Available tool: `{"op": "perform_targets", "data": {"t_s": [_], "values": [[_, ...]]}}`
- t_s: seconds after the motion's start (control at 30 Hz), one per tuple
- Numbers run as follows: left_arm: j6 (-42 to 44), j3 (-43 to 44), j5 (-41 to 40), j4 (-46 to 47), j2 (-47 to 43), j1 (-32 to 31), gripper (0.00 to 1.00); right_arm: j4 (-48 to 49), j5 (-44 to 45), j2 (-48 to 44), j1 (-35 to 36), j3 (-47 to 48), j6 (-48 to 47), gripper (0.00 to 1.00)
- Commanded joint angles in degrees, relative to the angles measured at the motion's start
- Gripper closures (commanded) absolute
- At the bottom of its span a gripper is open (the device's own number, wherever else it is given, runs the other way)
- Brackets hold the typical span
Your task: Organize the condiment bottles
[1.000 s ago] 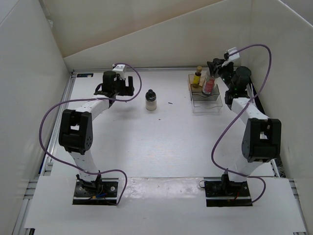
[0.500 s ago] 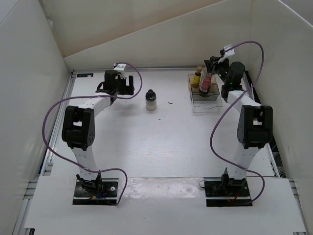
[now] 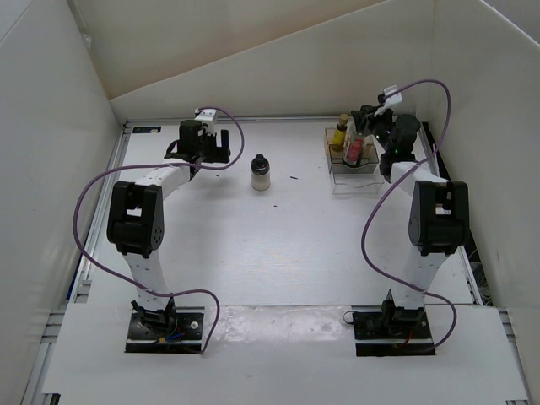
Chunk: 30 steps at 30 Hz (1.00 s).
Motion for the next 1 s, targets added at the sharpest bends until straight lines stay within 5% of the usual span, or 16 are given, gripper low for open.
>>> {"op": "perform_targets", "data": {"t_s": [0.0,0.77,0.97], "values": [[0.8,1.4,0.0,-0.6,-1.1,0.2,0.00,11.9,0.5,-3.1,0.2,-0.6,-0.3,1.00],[1.7,2.3,-0.3,-0.9,0.6,0.1,0.00,19.3,2.8,-2.3,1.6,-9.1,-2.9,1.00],[1.6,2.5,-0.2,-0.9,0.7,0.2,0.00,18.4,4.5,-2.8,2.1,-9.1,-3.6,0.59]]}}
